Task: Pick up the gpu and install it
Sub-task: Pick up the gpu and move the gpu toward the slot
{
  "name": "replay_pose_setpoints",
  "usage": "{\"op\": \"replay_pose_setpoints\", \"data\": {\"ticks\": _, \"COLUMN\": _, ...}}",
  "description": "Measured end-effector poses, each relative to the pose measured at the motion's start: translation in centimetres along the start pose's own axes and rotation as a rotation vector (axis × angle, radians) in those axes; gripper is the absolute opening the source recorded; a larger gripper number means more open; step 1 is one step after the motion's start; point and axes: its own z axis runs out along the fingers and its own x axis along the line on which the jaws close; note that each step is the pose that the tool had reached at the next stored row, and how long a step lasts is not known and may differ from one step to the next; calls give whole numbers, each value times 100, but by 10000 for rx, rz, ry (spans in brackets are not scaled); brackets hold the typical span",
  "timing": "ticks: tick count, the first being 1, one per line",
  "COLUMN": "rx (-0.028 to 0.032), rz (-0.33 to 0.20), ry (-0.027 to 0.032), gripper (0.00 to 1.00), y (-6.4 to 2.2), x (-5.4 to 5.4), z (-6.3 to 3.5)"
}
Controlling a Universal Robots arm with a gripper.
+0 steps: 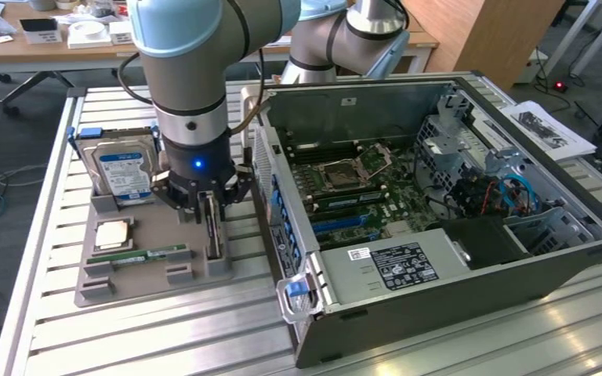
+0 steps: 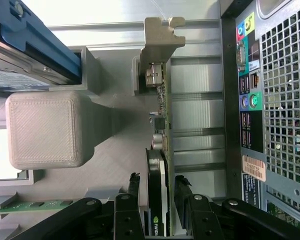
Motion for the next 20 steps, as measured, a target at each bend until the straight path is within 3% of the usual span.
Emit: {"op": "replay_pose_setpoints", "data": {"ticks": 20, "rx": -34, "rz": 1, "ry": 2, "gripper": 42, "y": -25, "x": 6, "z": -2}}
